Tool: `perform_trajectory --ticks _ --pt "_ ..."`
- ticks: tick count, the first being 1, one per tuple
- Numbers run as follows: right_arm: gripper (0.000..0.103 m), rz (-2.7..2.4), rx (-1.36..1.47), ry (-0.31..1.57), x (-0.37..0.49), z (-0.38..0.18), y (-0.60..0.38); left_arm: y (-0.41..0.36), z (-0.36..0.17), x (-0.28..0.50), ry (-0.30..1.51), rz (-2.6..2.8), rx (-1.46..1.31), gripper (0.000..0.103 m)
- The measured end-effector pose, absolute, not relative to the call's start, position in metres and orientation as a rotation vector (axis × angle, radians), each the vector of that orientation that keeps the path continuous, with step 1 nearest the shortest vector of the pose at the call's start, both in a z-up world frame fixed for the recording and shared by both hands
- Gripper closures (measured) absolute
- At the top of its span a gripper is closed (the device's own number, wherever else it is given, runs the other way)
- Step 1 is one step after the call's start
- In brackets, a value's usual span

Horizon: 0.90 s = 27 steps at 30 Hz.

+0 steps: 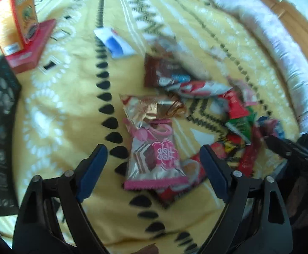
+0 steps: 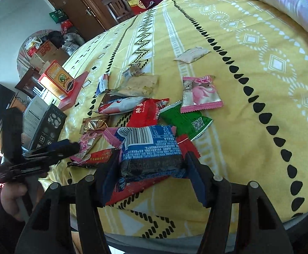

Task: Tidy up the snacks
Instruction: 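Grasp the pink candy packet with the left tool while the right tool holds the blue packet, then carry both packets to the glass bowl and open both tools to drop them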

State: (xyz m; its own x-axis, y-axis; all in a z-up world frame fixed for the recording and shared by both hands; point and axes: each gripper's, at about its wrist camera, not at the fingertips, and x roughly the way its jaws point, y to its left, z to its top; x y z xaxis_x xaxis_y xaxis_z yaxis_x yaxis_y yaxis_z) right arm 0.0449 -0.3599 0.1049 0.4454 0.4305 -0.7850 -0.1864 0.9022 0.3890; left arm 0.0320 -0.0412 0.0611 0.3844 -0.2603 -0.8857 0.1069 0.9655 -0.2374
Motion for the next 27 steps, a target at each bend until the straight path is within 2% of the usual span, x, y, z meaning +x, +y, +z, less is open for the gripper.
perform_trajectory --ticks 2,3,6,10,11,12,18,20,22,24,25,27 --pt "0.036 0.389 0.267 1.049 0.045 0.102 -0.362 -0.04 0.052 0.033 1.158 -0.197 -0.12 0.034" --pt "0.036 0.394 0.269 1.053 0.045 0.1 -0.361 -0.037 0.052 0.032 1.145 -0.174 -0.102 0.047" --pt "0.036 0.402 0.245 1.054 0.043 0.097 -0.358 -0.026 0.055 0.028 1.129 -0.172 -0.111 0.054" --pt "0.036 0.407 0.237 1.055 0.043 0.094 -0.353 -0.009 0.059 0.017 1.104 -0.158 -0.122 0.053" --pt "0.035 0.407 0.226 1.052 0.043 0.094 -0.352 -0.005 0.056 0.015 1.103 -0.155 -0.137 0.052" --pt "0.035 0.408 0.214 1.051 0.043 0.094 -0.349 -0.002 0.054 0.015 1.102 -0.158 -0.15 0.046" --pt "0.028 0.404 0.112 1.065 0.042 0.09 -0.336 -0.01 0.053 0.02 1.074 -0.151 -0.135 0.037" --pt "0.029 0.398 0.078 1.068 0.042 0.089 -0.332 -0.012 0.052 0.021 1.071 -0.149 -0.109 0.039" --pt "0.035 0.38 0.034 1.068 0.042 0.087 -0.329 -0.011 0.052 0.02 1.071 -0.148 -0.099 0.053" --pt "0.042 0.372 0.024 1.06 0.041 0.088 -0.328 -0.007 0.056 0.017 1.068 -0.152 -0.107 0.056" --pt "0.043 0.372 0.028 1.053 0.04 0.09 -0.328 -0.005 0.06 0.014 1.06 -0.15 -0.111 0.064" --pt "0.045 0.375 0.033 1.035 0.039 0.096 -0.329 0.001 0.074 0.009 1.026 -0.155 -0.132 0.066"
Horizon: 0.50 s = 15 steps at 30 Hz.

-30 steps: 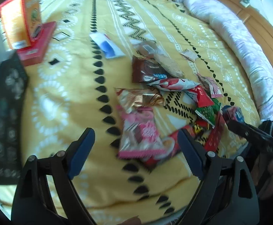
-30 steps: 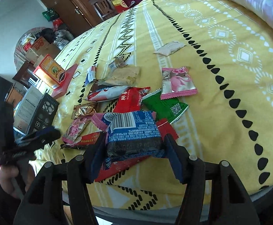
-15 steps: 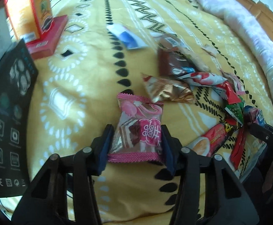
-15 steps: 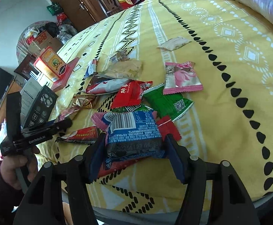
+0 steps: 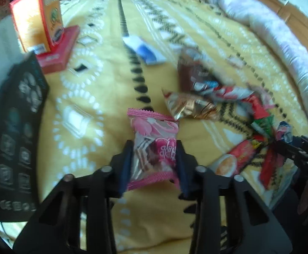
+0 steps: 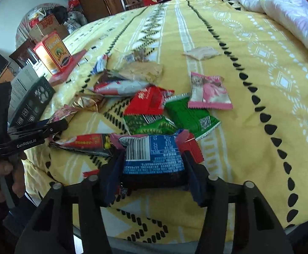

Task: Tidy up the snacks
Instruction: 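Carry both packets to the glass bowl and open both tools to drop them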

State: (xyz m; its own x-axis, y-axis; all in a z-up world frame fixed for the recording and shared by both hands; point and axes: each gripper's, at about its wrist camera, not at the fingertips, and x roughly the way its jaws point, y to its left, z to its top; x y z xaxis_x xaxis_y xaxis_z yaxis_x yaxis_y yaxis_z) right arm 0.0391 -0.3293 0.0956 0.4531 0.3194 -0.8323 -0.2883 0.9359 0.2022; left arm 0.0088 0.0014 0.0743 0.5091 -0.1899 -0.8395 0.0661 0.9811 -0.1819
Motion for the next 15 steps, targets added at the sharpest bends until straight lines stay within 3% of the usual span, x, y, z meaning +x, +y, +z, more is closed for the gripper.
perform_trajectory --ticks 8,15 --pt "0.045 0.432 0.023 0.909 0.044 0.163 -0.296 0.044 0.172 -0.021 0.802 -0.116 -0.182 0.066" --pt "0.045 0.588 0.005 0.771 0.055 0.243 -0.213 0.144 0.244 -0.062 0.646 0.066 -0.241 0.065"
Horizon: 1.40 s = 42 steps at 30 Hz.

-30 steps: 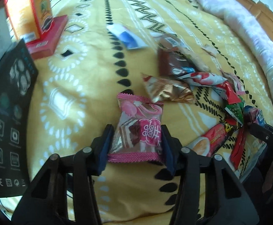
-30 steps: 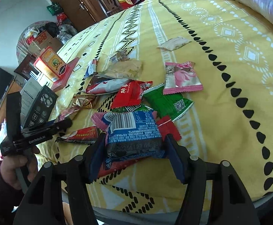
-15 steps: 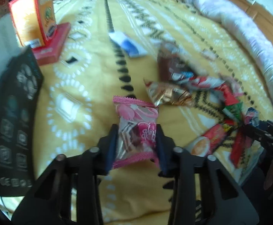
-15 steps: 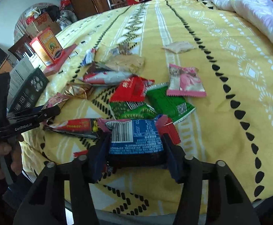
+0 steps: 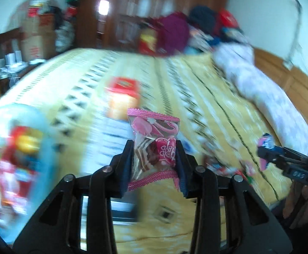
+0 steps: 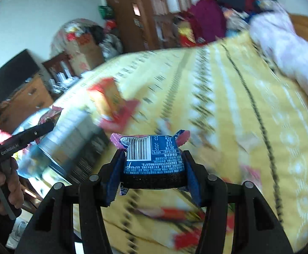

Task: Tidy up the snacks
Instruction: 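Carry both packets to the glass bowl and open both tools to drop them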

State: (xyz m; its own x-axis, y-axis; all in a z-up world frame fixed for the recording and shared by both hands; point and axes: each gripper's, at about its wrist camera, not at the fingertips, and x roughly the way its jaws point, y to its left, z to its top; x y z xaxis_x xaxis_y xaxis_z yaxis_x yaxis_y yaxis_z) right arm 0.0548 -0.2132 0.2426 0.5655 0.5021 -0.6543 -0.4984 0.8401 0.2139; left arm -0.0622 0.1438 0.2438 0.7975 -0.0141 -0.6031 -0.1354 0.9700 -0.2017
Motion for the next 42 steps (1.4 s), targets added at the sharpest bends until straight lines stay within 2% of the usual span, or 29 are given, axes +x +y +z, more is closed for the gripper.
perform_trajectory --ticks 7,13,20,25,42 --pt "0.045 0.834 -0.018 0.699 0.057 0.305 -0.08 0.291 0.272 -0.127 0.565 0.37 -0.371 0.065" --pt "0.045 1.036 -0.065 0.734 0.043 0.319 0.051 0.382 0.267 -0.174 0.543 0.569 -0.477 0.065" --pt "0.045 1.142 -0.141 0.81 0.023 0.308 0.16 0.396 0.25 -0.187 0.575 0.618 -0.507 0.065" --pt "0.045 1.178 -0.171 0.831 0.014 0.301 0.203 0.403 0.241 -0.185 0.632 0.633 -0.461 0.065" --pt "0.044 1.203 -0.229 0.871 0.009 0.282 0.245 0.419 0.23 -0.188 0.693 0.663 -0.4 0.064"
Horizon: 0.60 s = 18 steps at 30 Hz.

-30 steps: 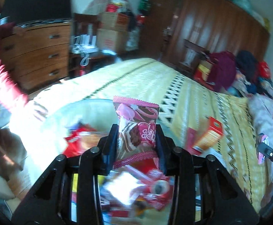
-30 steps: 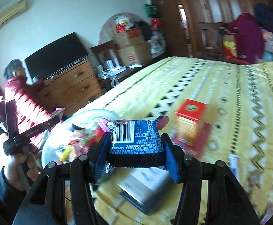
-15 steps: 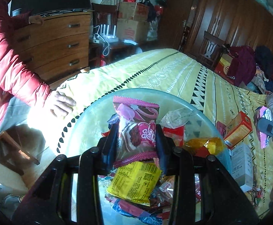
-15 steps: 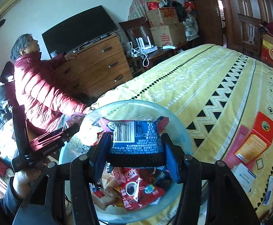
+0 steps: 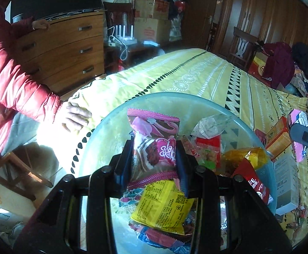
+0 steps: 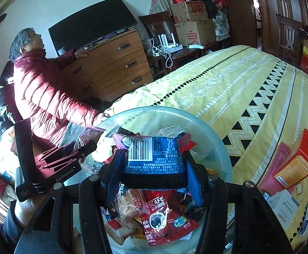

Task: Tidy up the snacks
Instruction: 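Carry both packets to the glass bowl and open both tools to drop them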

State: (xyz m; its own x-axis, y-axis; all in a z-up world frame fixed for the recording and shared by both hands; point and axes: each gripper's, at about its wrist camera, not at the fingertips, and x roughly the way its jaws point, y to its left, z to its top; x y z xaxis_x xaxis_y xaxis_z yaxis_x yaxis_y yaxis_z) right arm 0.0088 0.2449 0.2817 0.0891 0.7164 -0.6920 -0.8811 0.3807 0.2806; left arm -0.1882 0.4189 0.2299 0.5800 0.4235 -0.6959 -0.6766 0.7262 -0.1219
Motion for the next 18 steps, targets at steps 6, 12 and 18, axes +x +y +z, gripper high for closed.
perform_trajectory --ticks 6,12,18 --pt "0.044 1.207 -0.233 0.879 0.0062 0.2779 0.2502 0.4211 0.2279 -0.1873 0.699 0.664 -0.401 0.064" --pt "0.044 1.212 -0.232 0.883 0.0069 0.2778 0.2531 0.4235 0.226 -0.1854 0.705 0.666 -0.398 0.064" --pt "0.044 1.213 -0.231 0.884 0.0074 0.2776 0.2556 0.4256 0.2253 -0.1847 0.71 0.668 -0.396 0.062"
